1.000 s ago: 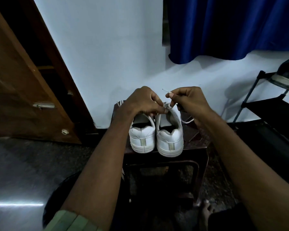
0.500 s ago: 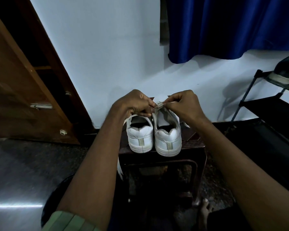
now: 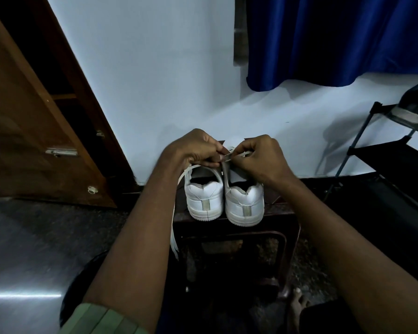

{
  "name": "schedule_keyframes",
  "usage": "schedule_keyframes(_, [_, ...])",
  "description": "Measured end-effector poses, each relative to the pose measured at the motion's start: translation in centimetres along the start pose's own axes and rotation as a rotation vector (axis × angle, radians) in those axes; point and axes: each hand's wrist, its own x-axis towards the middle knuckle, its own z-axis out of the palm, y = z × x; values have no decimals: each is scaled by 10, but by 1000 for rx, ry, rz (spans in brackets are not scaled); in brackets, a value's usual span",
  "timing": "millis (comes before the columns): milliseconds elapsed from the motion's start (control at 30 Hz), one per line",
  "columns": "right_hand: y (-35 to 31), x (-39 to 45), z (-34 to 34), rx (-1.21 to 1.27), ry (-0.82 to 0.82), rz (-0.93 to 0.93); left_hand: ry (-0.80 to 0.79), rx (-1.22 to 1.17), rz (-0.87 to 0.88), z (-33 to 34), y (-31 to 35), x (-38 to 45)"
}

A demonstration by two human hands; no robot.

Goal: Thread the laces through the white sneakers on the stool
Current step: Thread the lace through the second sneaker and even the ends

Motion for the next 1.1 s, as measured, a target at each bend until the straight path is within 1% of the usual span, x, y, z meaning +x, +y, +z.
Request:
schedule_keyframes(100, [-3, -1, 2, -35, 39, -31, -17, -42, -2, -4, -1, 0])
schedule_keyframes(200, [-5, -3, 3, -93, 64, -63, -33, -21, -1, -7, -2, -1])
schedule_keyframes(367, [-9, -8, 7, -103, 49, -133, -11, 120, 61, -6, -1, -1])
schedule_keyframes(500, [-4, -7, 8, -34, 51, -113, -65, 297, 129, -10, -1, -2])
schedule_keyframes(567, [-2, -5, 7, -22, 38, -111, -38, 386, 153, -9, 0, -3])
schedule_keyframes(667, [2, -2, -2, 6, -6, -113, 50, 474, 156, -5, 5, -7])
schedule_keyframes(733, [6, 2, -10, 105, -60, -98, 73, 516, 128, -5, 9, -10])
schedule_keyframes(767, [9, 4, -14, 207, -80, -86, 86, 549, 120, -7, 12, -11])
schedule_keyframes(833, [13, 9, -19, 372, -45, -61, 144, 632, 151, -14, 16, -13])
schedule_keyframes(867, [15, 11, -21, 402, 3, -42, 180, 641, 187, -18, 17, -13])
schedule_keyframes(900, [17, 12, -22, 418, 57, -22, 212, 601, 222, -22, 17, -14])
schedule_keyframes(967, [20, 13, -22, 404, 162, 29, 240, 388, 261, -27, 17, -12])
schedule_keyframes(1033, [23, 13, -20, 404, 217, 83, 171, 46, 273, -25, 16, -11])
schedule_keyframes(1100, [26, 14, -19, 350, 250, 154, 55, -410, 269, -18, 18, -12])
